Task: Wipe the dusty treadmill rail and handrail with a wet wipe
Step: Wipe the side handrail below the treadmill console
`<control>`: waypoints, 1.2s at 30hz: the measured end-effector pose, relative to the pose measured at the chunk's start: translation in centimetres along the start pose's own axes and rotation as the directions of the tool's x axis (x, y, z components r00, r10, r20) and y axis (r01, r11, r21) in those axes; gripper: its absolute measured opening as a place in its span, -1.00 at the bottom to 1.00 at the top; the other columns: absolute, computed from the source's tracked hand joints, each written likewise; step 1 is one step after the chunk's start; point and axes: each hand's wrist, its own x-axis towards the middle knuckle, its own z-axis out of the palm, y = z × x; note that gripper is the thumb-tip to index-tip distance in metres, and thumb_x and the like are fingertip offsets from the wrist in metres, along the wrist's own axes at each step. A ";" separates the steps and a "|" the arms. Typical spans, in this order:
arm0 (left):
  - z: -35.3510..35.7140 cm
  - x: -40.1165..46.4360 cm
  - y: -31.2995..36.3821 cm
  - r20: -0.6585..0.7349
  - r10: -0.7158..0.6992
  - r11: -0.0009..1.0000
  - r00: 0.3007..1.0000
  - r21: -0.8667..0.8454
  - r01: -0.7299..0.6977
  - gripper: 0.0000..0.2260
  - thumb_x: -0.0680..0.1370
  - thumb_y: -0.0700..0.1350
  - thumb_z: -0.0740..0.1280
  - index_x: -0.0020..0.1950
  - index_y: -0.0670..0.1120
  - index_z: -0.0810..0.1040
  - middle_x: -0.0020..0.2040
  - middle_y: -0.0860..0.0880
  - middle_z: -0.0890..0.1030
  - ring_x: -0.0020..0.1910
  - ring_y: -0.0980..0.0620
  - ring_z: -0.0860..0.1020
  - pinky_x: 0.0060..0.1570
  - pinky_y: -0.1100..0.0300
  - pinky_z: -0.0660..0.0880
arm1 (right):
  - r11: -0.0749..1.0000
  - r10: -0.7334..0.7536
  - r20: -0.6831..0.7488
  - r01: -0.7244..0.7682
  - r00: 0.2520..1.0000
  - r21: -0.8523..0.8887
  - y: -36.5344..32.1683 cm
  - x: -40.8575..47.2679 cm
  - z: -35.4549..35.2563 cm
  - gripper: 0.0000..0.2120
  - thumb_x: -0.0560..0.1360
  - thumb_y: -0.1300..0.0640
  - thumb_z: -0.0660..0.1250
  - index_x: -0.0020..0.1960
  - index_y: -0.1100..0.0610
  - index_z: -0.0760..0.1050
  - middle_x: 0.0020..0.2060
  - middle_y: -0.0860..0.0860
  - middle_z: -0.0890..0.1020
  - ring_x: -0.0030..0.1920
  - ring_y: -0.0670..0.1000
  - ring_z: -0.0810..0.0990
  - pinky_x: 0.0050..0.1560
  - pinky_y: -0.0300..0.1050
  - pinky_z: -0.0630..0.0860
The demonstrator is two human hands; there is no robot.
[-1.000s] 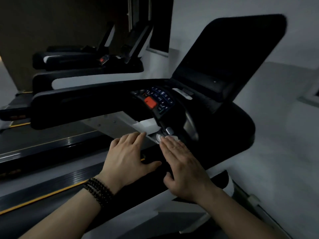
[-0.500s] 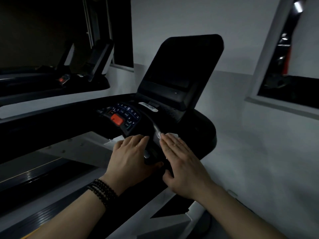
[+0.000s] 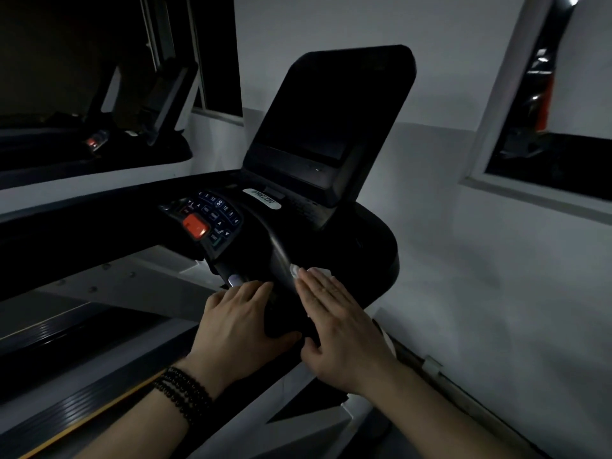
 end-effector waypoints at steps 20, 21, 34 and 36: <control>3.6 -1.3 -4.7 0.267 -0.022 0.996 0.963 0.087 -0.002 -0.22 0.28 0.63 0.17 0.22 0.08 0.47 0.11 0.12 0.54 0.15 0.09 0.53 0.15 0.14 0.33 | 0.991 0.101 0.293 -0.120 0.951 0.050 -0.9 1.2 6.8 -0.16 0.49 0.12 0.19 0.62 0.07 -0.23 0.59 -0.15 -0.24 0.51 -0.24 -0.39 0.56 -0.11 -0.22; 3.5 -1.1 -4.7 0.268 -0.024 0.996 0.963 0.085 0.001 -0.23 0.27 0.63 0.18 0.20 0.08 0.48 0.10 0.12 0.54 0.14 0.09 0.53 0.14 0.13 0.33 | 0.991 0.092 0.289 -0.115 0.953 0.063 -0.9 1.3 7.2 -0.15 0.46 0.13 0.19 0.63 0.08 -0.20 0.60 -0.13 -0.20 0.52 -0.22 -0.37 0.56 -0.11 -0.20; 3.5 -0.8 -4.1 0.263 -0.073 0.995 0.962 0.081 0.053 -0.25 0.19 0.61 0.21 0.14 0.09 0.48 0.10 0.13 0.55 0.17 0.09 0.53 0.22 0.11 0.31 | 0.998 -0.032 0.269 0.018 0.963 0.055 3.5 0.4 6.4 -0.16 0.40 0.12 0.21 0.63 0.08 -0.03 0.61 -0.09 -0.01 0.58 -0.16 -0.16 0.55 -0.16 -0.19; 3.7 -0.9 -4.1 0.258 -0.082 0.994 0.963 0.090 0.060 -0.23 0.18 0.62 0.18 0.14 0.09 0.48 0.08 0.14 0.55 0.16 0.09 0.54 0.21 0.12 0.33 | 0.997 -0.042 0.274 0.025 0.961 0.067 2.7 1.9 6.8 -0.15 0.40 0.10 0.21 0.63 0.11 -0.02 0.61 -0.07 0.01 0.58 -0.15 -0.15 0.56 -0.12 -0.15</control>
